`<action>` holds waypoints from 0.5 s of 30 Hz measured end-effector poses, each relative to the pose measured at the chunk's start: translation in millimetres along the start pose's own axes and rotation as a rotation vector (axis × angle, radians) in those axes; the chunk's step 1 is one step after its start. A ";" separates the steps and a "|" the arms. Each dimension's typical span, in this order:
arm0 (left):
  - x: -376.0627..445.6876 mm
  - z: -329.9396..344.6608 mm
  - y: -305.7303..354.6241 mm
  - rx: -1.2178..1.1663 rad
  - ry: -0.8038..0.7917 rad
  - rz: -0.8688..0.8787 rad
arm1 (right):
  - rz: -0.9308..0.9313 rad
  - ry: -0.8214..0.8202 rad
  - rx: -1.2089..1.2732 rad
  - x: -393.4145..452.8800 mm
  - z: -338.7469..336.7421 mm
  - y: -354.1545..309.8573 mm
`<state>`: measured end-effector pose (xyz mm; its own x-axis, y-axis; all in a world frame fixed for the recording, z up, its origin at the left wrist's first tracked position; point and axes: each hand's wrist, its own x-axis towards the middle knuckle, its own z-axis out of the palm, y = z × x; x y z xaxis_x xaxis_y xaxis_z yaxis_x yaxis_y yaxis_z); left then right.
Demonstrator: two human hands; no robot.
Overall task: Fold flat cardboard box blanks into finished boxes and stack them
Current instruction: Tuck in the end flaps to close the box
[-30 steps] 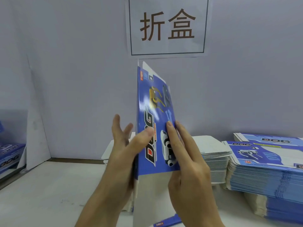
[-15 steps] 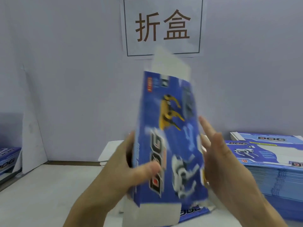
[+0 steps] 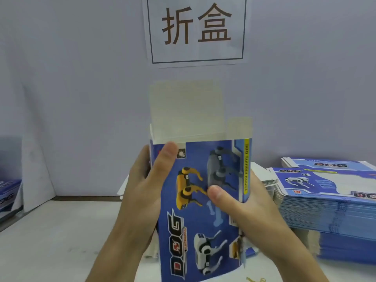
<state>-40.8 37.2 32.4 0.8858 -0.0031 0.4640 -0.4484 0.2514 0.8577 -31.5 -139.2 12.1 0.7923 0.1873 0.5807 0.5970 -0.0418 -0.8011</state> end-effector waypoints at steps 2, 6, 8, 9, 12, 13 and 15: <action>6.0 -0.7 -3.9 0.044 0.141 0.072 | 0.056 -0.059 0.023 -2.7 -0.6 1.6; 7.5 -4.6 -17.3 0.029 0.141 0.039 | 0.116 -0.105 0.209 -5.1 1.0 4.5; 4.4 -2.7 -20.5 -0.011 0.044 0.043 | 0.034 0.049 0.189 -1.9 0.6 6.2; 3.2 -0.1 -21.2 -0.040 0.003 0.047 | -0.023 0.125 0.101 0.0 -0.2 6.1; 1.4 6.6 -23.6 -0.088 -0.084 0.103 | -0.109 0.208 -0.018 2.7 -1.9 2.7; 1.2 7.6 -23.2 -0.081 -0.086 0.132 | -0.117 0.218 -0.034 2.6 -3.1 2.2; 2.0 7.3 -19.1 -0.012 -0.058 0.191 | -0.123 0.228 -0.087 2.5 -5.6 1.2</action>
<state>-31.4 25.3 18.6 0.7762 -0.0093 0.6305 -0.6061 0.2645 0.7501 -28.1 -144.3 13.5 0.7152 -0.0288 0.6983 0.6913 -0.1181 -0.7128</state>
